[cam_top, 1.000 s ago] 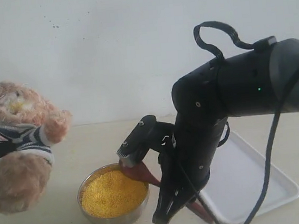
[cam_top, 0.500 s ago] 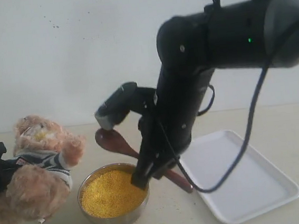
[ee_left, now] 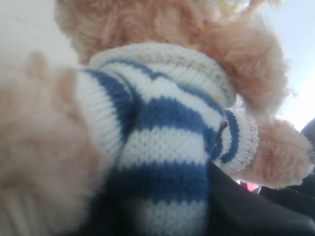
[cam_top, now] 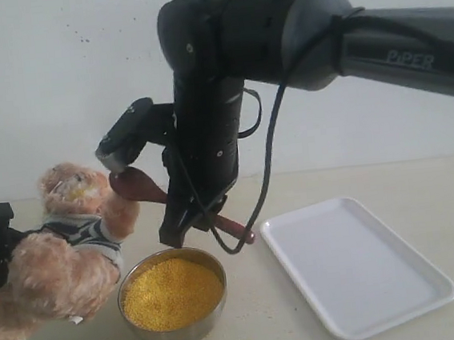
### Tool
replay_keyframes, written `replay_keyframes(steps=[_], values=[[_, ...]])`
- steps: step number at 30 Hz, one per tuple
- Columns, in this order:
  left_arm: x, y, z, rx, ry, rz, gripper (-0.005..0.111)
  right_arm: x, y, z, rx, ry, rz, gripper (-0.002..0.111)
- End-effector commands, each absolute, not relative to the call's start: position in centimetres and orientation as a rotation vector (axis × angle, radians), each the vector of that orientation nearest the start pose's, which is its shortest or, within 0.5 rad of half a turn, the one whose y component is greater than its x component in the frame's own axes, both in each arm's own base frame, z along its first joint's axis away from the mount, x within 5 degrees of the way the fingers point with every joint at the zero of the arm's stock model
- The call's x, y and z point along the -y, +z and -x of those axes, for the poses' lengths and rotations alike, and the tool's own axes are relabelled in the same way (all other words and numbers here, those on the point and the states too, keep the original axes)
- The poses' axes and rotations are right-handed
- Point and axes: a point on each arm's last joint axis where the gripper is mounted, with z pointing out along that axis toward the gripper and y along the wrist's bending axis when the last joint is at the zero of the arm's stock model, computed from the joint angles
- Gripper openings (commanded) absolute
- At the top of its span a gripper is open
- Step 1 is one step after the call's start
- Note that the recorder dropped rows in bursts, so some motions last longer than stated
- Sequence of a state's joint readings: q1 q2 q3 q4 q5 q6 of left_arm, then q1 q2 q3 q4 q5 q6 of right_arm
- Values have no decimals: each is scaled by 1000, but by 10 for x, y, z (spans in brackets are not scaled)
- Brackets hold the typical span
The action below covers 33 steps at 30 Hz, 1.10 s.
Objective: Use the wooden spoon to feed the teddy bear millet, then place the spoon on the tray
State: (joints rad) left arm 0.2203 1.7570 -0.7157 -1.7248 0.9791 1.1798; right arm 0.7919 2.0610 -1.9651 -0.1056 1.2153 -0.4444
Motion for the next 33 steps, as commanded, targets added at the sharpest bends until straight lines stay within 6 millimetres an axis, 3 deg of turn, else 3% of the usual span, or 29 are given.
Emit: replay_keyframes(steps=[1, 4, 7, 11, 15, 19, 25, 28, 33], values=[[4, 169, -304, -2172, -1323, 508, 4, -312, 278, -334, -2116, -438, 1747, 0], [-2, 168, -304, -2168, -1300, 539, 4, -307, 273, -346, -2089, -659, 1687, 0], [-12, 167, -305, -2165, -1256, 585, 4, -309, 269, -345, -2099, -633, 1707, 0], [-18, 166, -304, -2157, -1241, 605, 4, -314, 256, -343, -2029, -609, 1885, 0], [-17, 167, -304, -2157, -1210, 519, 4, -315, 224, -350, -2028, -645, 2007, 0], [-17, 167, -304, -2156, -1199, 489, 4, -313, 196, -342, -1935, -877, 2141, 0], [-17, 167, -304, -2158, -1194, 492, 4, -328, 196, -328, -1784, -1015, 2196, 0], [-17, 166, -304, -2159, -1192, 493, 4, -343, 194, -317, -1687, -995, 2229, 0], [-17, 164, -302, -2168, -1181, 472, 4, -347, 187, -316, -1658, -1023, 2250, 0]])
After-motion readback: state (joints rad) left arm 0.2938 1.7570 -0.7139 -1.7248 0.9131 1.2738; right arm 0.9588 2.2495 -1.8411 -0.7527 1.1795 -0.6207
